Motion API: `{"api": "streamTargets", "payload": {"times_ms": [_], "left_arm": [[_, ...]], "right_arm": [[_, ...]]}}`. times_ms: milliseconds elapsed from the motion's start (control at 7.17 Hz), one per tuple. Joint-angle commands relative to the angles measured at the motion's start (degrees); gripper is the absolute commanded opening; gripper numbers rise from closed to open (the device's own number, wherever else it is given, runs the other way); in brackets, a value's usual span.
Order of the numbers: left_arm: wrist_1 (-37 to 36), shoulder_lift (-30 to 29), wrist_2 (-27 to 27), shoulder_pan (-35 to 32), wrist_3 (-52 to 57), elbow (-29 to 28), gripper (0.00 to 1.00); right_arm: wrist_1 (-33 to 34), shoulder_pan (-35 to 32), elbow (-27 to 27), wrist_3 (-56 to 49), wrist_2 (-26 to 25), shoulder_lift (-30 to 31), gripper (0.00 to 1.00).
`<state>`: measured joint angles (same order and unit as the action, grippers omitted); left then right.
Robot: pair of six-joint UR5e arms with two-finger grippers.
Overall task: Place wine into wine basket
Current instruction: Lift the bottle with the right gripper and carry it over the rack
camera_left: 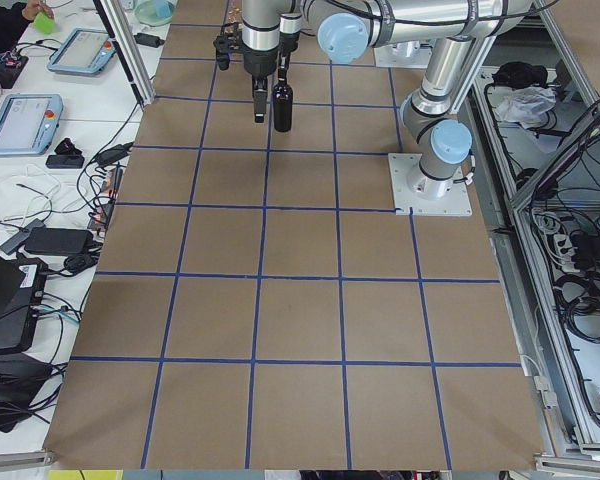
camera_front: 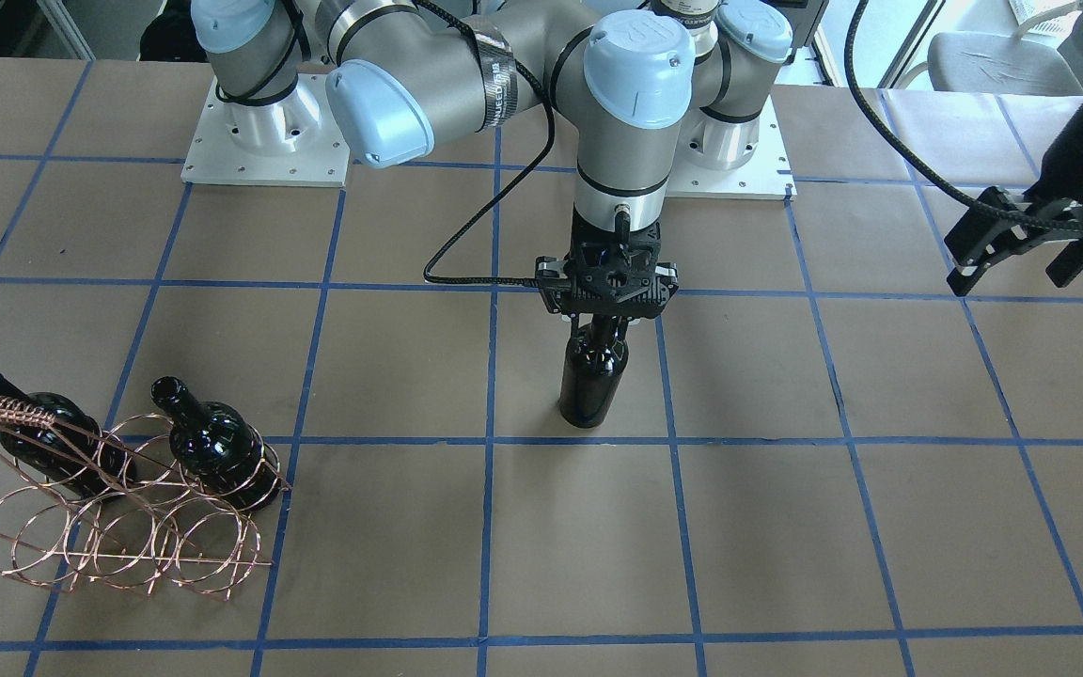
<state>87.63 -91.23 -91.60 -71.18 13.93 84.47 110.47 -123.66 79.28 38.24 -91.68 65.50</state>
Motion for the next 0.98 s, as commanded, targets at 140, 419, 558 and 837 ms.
{"api": "streamTargets", "payload": {"times_ms": [140,419,558,837], "left_arm": [[0.7,0.9,-0.3,-1.2,-0.2,0.3,1.00],[3.2,1.5,-0.4,-1.3,-0.3,0.3,1.00],[3.4,1.4,-0.2,-1.5,-1.1,0.4,1.00],[2.6,1.8,-0.2,-7.3,-9.5,2.0,1.00]], "right_arm": [[-0.6,1.4,-0.2,-0.3,0.0,1.2,0.08],[-11.6,7.1,-0.1,-2.5,-0.1,9.5,0.00],[-17.1,10.4,0.8,-5.5,-0.9,14.2,0.00],[-26.2,20.2,1.0,-19.7,-5.5,22.3,0.00]]}}
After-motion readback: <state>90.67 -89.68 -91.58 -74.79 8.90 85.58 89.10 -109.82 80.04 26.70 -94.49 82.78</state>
